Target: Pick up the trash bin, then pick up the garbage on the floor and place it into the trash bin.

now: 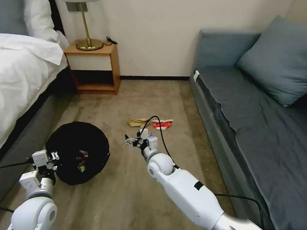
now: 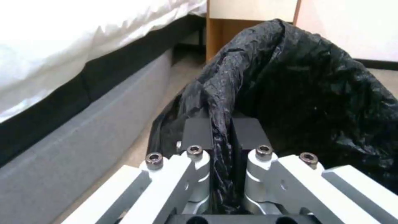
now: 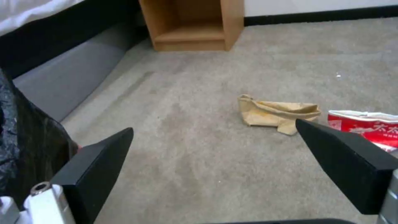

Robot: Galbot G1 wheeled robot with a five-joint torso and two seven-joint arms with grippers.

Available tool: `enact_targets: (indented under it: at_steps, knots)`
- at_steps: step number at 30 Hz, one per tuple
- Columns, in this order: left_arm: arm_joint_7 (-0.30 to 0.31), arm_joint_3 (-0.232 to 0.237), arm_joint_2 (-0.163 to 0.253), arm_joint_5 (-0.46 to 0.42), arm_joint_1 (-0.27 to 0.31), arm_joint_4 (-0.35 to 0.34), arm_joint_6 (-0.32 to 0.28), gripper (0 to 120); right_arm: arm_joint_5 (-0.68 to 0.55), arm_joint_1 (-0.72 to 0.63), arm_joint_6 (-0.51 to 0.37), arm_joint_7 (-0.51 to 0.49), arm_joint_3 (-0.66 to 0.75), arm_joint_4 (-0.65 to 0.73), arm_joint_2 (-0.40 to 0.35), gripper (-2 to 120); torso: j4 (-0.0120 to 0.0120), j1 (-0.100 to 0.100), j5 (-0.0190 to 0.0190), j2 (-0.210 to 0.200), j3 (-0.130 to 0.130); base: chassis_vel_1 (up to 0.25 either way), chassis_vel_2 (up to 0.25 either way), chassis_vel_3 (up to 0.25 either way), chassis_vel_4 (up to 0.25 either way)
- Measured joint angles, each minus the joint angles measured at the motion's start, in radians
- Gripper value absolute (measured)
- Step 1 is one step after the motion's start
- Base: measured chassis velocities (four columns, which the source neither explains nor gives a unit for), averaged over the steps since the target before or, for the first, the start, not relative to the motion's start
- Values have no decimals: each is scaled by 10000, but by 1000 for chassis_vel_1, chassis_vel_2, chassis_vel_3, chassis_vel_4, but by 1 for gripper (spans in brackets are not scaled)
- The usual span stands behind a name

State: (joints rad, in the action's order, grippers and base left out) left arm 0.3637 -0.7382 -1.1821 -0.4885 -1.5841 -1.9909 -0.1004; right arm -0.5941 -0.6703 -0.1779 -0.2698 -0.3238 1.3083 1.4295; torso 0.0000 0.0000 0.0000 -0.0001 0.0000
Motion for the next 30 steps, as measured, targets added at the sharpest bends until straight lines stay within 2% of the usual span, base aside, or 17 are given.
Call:
enact_targets:
  at_steps: [30]
  knots:
    - [-12, -3, 8, 19, 73, 71, 34, 7, 156, -95, 114, 110, 88, -130, 38, 100, 0, 0, 0, 1, 0, -103, 99, 102, -100]
